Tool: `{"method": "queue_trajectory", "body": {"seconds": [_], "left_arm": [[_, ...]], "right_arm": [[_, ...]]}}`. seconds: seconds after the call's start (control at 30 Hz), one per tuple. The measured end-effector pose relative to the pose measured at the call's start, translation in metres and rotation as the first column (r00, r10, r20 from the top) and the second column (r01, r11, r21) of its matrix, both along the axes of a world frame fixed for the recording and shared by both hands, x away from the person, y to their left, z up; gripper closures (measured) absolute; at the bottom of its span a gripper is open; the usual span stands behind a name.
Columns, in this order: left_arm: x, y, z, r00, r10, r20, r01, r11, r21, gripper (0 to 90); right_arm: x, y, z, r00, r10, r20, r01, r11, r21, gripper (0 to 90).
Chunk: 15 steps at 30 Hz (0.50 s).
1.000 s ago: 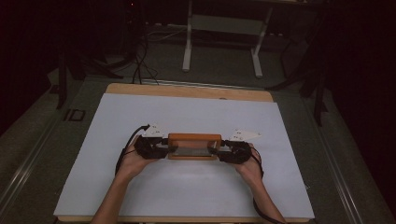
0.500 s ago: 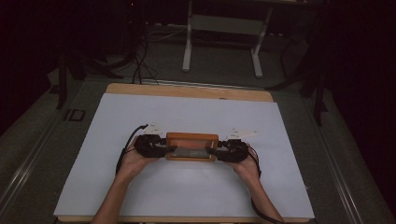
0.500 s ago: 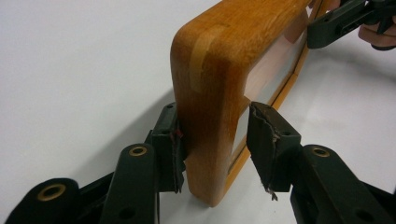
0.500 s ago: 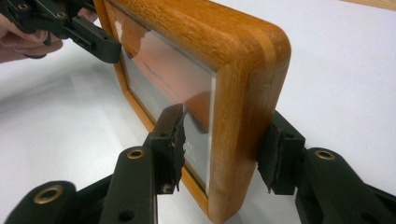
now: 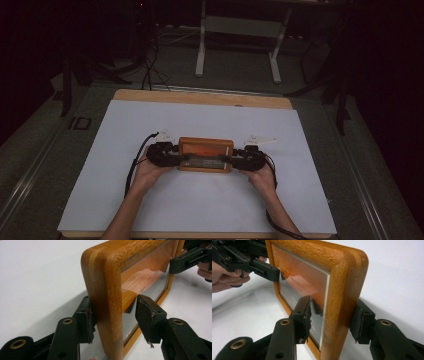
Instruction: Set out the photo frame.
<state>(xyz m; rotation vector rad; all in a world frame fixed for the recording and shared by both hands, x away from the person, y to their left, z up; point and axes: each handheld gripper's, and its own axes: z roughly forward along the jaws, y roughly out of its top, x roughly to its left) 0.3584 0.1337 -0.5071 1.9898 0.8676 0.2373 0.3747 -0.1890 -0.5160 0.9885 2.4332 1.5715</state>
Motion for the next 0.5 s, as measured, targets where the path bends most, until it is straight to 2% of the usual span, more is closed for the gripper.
{"method": "queue_trajectory", "body": {"seconds": [0.5], "left_arm": [[-0.0021,0.0008,0.0008,0.9998,0.004,-0.017,-0.004,1.0000,-0.001,52.8]], "right_arm": [[0.0002,0.0009,-0.0005,0.9999,-0.001,0.015,0.001,1.000,0.000,54.1]]}}
